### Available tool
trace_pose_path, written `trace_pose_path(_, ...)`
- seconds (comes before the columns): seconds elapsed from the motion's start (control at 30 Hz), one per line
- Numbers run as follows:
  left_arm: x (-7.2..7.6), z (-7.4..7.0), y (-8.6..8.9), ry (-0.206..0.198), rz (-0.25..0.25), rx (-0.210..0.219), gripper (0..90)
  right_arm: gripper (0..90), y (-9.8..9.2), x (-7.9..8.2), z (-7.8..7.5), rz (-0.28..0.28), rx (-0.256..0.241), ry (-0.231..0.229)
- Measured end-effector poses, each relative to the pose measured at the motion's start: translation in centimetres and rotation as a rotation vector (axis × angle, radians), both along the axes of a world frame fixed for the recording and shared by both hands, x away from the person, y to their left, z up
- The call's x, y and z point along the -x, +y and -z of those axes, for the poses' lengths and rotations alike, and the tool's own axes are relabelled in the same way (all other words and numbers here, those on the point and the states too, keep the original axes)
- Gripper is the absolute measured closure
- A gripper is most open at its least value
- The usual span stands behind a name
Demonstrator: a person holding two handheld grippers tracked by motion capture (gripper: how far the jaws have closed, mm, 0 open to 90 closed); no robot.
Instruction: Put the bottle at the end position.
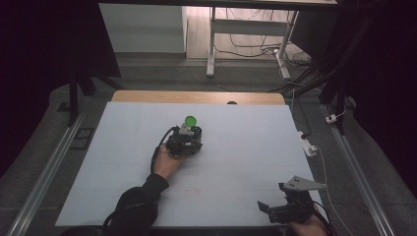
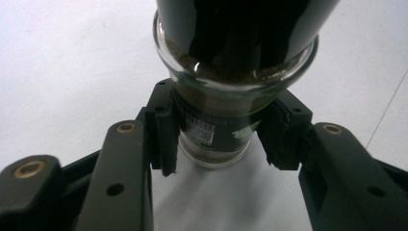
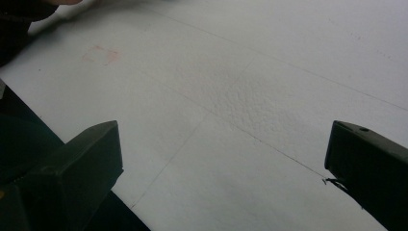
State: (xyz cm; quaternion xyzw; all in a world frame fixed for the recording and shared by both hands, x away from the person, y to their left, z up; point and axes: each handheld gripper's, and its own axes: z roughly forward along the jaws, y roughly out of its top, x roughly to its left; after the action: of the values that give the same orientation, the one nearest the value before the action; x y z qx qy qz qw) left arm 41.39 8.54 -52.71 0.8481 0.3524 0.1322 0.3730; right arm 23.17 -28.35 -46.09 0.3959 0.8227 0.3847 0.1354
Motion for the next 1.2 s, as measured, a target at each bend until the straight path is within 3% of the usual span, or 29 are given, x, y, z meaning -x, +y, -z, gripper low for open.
trace_pose_path(0.07, 0.0, -0.1, -0.1, -0.007, 0.004, -0.025, 41.4, 0.0, 0.0, 0.0, 0.0, 0.000, -0.001, -0.001)
trace_pose_path(0.13, 0.1, -0.3, -0.1, -0.008, 0.001, -0.022, 33.2, 0.0, 0.0, 0.0, 0.0, 0.000, -0.001, 0.000)
trace_pose_path(0.3, 0.3, -1.3, 0.4, 0.006, 0.022, 0.003, 17.4, 0.0, 0.0, 0.0, 0.0, 0.000, -0.001, 0.001)
trace_pose_path(0.47, 0.6, -2.9, 1.2, 0.049, 0.035, 0.023, 2.8, 0.0, 0.0, 0.0, 0.0, 0.001, -0.001, 0.002)
trace_pose_path(0.6, 1.1, -4.1, 2.4, 0.079, 0.034, 0.079, 0.0, 0.0, 0.0, 0.0, 0.0, 0.002, -0.001, 0.002)
trace_pose_path(0.83, 2.9, -5.4, 4.9, 0.105, 0.034, 0.113, 0.0, 0.0, 0.0, 0.0, 0.0, 0.004, 0.000, 0.002)
trace_pose_path(1.2, 8.3, -7.7, 9.7, 0.085, 0.053, 0.158, 0.0, 0.0, 0.0, 0.0, 0.0, 0.004, -0.001, 0.004)
